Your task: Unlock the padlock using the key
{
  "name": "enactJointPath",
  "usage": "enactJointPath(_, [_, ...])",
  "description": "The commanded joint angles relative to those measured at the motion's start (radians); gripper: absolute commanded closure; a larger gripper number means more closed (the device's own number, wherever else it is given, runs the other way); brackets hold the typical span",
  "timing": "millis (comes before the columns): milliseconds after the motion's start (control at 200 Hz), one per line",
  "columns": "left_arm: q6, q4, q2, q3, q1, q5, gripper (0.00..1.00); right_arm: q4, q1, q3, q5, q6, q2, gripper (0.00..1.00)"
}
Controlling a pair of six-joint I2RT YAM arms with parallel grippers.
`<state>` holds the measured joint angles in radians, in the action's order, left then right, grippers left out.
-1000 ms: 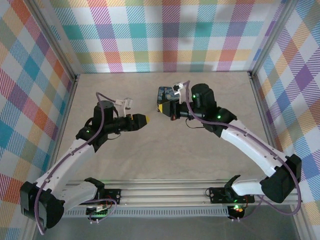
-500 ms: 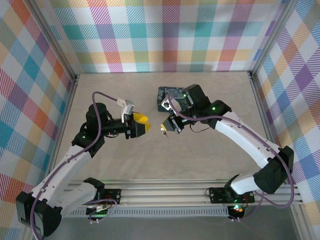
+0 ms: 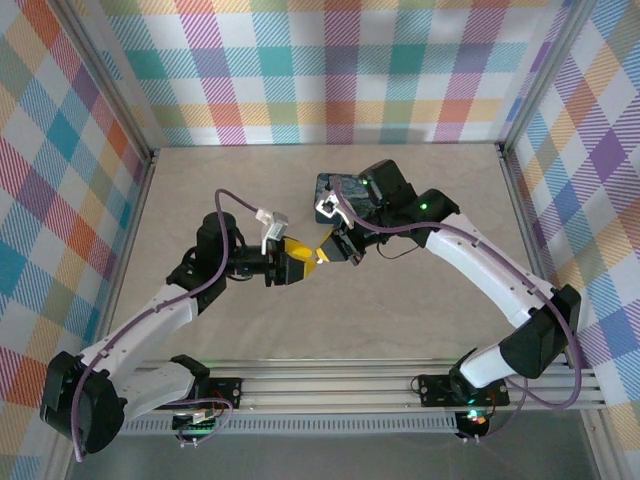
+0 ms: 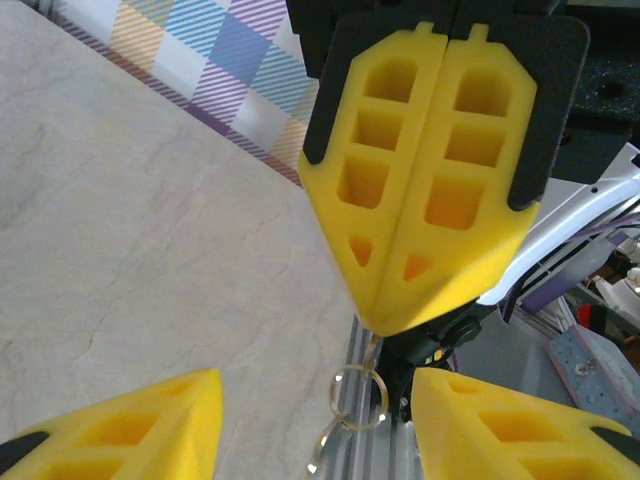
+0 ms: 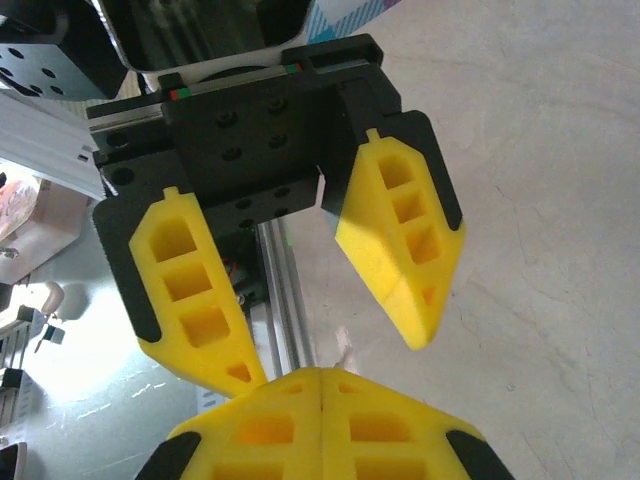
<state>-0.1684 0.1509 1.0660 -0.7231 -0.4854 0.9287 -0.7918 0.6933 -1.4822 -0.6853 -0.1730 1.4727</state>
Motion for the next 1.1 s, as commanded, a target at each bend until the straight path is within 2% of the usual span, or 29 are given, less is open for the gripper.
enactJointPath(0, [-0.020,0.083,0.013,0.004,-0.013,0.031,0.50,-0.013,-0.003,-0.032,-0.053,-0.002,0.003,1.00])
enactJointPath(145, [-0.029,0.079,0.033,-0.013,-0.021,0.045,0.56,-0.009,-0.003,-0.025,-0.053,0.012,-0.006,1.00])
enactJointPath(320, [-0.031,0.072,0.048,-0.029,-0.034,0.062,0.71,0.037,-0.003,0.005,-0.055,0.046,-0.022,1.00])
enactJointPath(480, [-0.037,0.073,0.044,-0.034,-0.041,0.061,1.00,0.070,-0.003,0.023,-0.051,0.066,-0.023,1.00])
enactJointPath(605, [-0.048,0.066,0.021,-0.027,-0.042,0.003,1.00,0.119,-0.003,0.049,0.004,0.153,-0.035,0.99])
enactJointPath(695, [-0.069,0.051,0.005,-0.021,-0.041,-0.062,1.00,0.185,-0.012,0.087,0.095,0.237,-0.067,0.75])
enactJointPath(740, [-0.089,0.046,0.003,-0.017,-0.039,-0.088,1.00,0.223,-0.029,0.110,0.130,0.298,-0.087,0.67])
enactJointPath(860, [-0.179,0.077,0.032,-0.015,-0.032,-0.091,1.00,0.393,-0.123,0.216,-0.002,0.491,-0.136,0.53])
enactJointPath(950, [-0.245,0.137,0.067,-0.011,-0.032,-0.058,1.00,0.521,-0.149,0.297,-0.053,0.577,-0.169,0.49])
enactJointPath(1095, [-0.272,0.168,0.087,-0.020,-0.031,-0.034,1.00,0.542,-0.150,0.333,-0.051,0.584,-0.181,0.49])
